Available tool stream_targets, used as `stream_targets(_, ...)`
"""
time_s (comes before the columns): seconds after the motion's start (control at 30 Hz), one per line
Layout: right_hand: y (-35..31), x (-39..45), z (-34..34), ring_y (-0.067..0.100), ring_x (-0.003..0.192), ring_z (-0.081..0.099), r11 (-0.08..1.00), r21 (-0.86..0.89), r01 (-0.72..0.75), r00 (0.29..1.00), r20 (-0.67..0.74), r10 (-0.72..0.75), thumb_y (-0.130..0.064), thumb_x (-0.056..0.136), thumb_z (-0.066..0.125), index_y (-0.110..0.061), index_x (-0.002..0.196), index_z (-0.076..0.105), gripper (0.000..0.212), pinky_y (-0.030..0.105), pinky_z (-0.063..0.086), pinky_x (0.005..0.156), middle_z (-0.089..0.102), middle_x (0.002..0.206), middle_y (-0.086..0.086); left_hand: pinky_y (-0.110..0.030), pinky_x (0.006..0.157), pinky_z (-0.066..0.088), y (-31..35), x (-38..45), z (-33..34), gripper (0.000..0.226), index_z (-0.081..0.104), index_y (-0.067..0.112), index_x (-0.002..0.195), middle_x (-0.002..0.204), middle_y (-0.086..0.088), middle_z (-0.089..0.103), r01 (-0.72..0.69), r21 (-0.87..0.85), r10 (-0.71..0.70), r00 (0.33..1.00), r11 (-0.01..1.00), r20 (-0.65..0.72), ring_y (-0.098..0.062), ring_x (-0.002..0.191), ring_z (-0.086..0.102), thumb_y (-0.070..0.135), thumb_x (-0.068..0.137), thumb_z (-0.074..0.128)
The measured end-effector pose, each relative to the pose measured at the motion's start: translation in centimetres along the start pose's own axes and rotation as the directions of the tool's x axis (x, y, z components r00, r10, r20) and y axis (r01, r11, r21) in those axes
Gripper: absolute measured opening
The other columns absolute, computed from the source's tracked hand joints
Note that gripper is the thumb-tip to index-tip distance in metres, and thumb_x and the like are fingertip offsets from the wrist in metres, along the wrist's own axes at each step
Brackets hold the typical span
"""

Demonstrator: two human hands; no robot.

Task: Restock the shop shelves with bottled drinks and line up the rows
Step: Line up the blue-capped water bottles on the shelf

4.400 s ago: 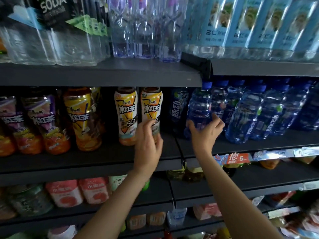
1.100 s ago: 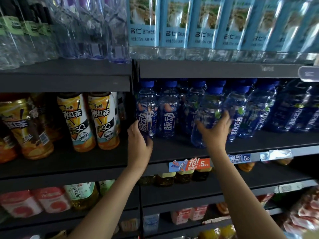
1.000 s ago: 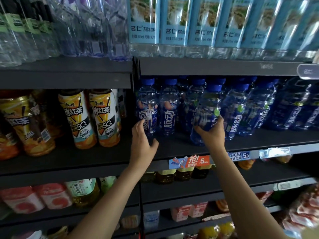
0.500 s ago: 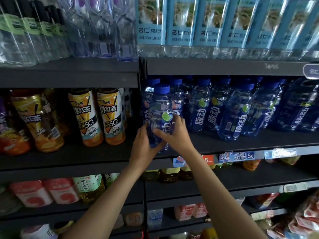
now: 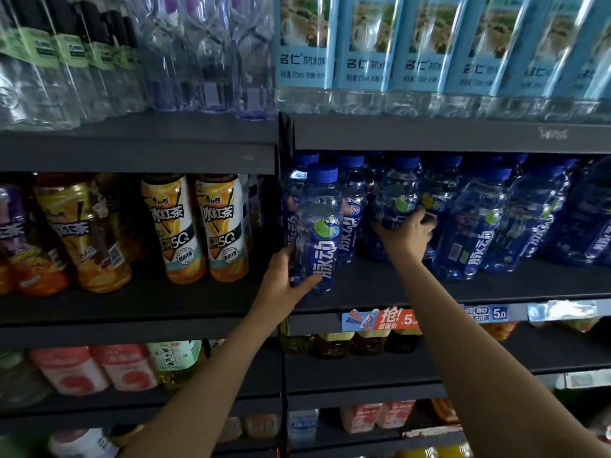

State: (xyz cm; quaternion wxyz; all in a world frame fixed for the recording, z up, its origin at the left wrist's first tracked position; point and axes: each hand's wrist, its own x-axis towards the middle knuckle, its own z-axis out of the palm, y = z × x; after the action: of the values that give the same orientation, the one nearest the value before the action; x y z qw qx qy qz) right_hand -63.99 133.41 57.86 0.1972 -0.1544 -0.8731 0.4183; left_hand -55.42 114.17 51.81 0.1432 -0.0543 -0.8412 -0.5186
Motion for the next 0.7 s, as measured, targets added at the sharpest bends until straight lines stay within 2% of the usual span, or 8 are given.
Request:
stream_targets(0.1, -0.2, 0.1, 0.4, 0.042, 0.131, 0.028, 0.999, -0.002, -0.032, 0.998, -0.045, 0.032, -0.029, 0.076, 0.074, -0.006, 0.137, 0.024, 0.083, 0.051, 0.033, 0.101, 0.017, 0.147, 0.022, -0.038, 0.103, 0.040, -0.1, -0.1, 0.3, 0.060, 0.035, 0.016, 0.132, 0.128, -0.002, 0.041, -0.015, 0.018, 0.015, 1.000, 1.000, -0.005, -0.014, 0.119, 0.045, 0.030, 0.083, 0.065)
stream_targets(0.3, 0.4, -1.9, -0.6, 0.042, 0.131, 0.024, 0.996, 0.077, 0.046, 0.998, -0.047, -0.043, -0.018, 0.073, 0.077, -0.002, 0.129, 0.029, 0.076, 0.049, 0.032, 0.102, 0.020, 0.143, 0.024, -0.034, 0.100, 0.042, -0.1, -0.2, 0.4, 0.063, 0.033, 0.010, 0.134, 0.128, -0.006, 0.038, -0.023, 0.023, 0.023, 1.000, 0.999, -0.011, -0.018, 0.119, 0.046, 0.028, 0.083, 0.066)
stream_targets(0.37, 1.0, -2.9, -1.2, 0.040, 0.128, 0.033, 0.987, 0.103, 0.123, 0.992, -0.002, -0.123, -0.013, 0.071, 0.078, -0.002, 0.126, 0.031, 0.073, 0.046, 0.037, 0.099, 0.028, 0.140, 0.023, -0.037, 0.101, 0.042, 0.0, -0.1, 0.4, 0.065, 0.033, 0.008, 0.133, 0.128, -0.008, 0.038, -0.015, 0.023, 0.015, 1.000, 1.000, -0.015, -0.020, 0.119, 0.047, 0.027, 0.081, 0.067)
stream_targets(0.43, 1.6, -4.0, -1.9, 0.036, 0.116, 0.048, 0.969, 0.077, 0.235, 0.970, 0.043, -0.239, -0.011, 0.068, 0.079, -0.004, 0.119, 0.035, 0.068, 0.040, 0.044, 0.086, 0.046, 0.129, 0.019, -0.040, 0.102, 0.042, 0.0, 0.0, 0.4, 0.066, 0.033, 0.007, 0.133, 0.128, -0.010, 0.038, -0.016, 0.033, 0.016, 1.000, 0.999, -0.009, -0.021, 0.119, 0.047, 0.027, 0.081, 0.068)
stream_targets(0.5, 1.7, -5.0, -2.4, 0.034, 0.104, 0.054, 0.940, -0.012, 0.342, 0.937, 0.084, -0.340, -0.016, 0.066, 0.081, -0.007, 0.110, 0.037, 0.063, 0.039, 0.048, 0.077, 0.054, 0.117, 0.015, -0.040, 0.102, 0.041, 0.0, 0.0, 0.4, 0.065, 0.034, 0.007, 0.133, 0.128, -0.009, 0.038, -0.018, 0.027, 0.018, 1.000, 0.999, -0.008, -0.022, 0.120, 0.047, 0.027, 0.081, 0.068)
stream_targets(0.57, 1.4, -5.6, -2.8, 0.033, 0.100, 0.054, 0.914, -0.085, 0.398, 0.915, 0.110, -0.388, -0.023, 0.065, 0.081, -0.010, 0.108, 0.038, 0.062, 0.042, 0.050, 0.075, 0.056, 0.111, 0.013, -0.040, 0.101, 0.042, 0.0, -0.1, 0.4, 0.063, 0.034, 0.010, 0.132, 0.124, -0.004, 0.038, -0.017, 0.006, 0.017, 1.000, 1.000, -0.002, -0.020, 0.119, 0.047, 0.028, 0.081, 0.067)
stream_targets(0.7, 0.0, -6.0, -4.0, 0.027, 0.092, 0.055, 0.939, -0.079, 0.334, 0.929, 0.196, -0.314, -0.032, 0.067, 0.081, -0.008, 0.111, 0.040, 0.065, 0.035, 0.045, 0.071, 0.058, 0.108, 0.011, -0.037, 0.103, 0.040, -0.1, -0.2, 0.4, 0.060, 0.035, 0.013, 0.131, 0.121, 0.000, 0.036, -0.017, -0.022, 0.017, 1.000, 1.000, 0.008, -0.018, 0.118, 0.046, 0.028, 0.083, 0.066)
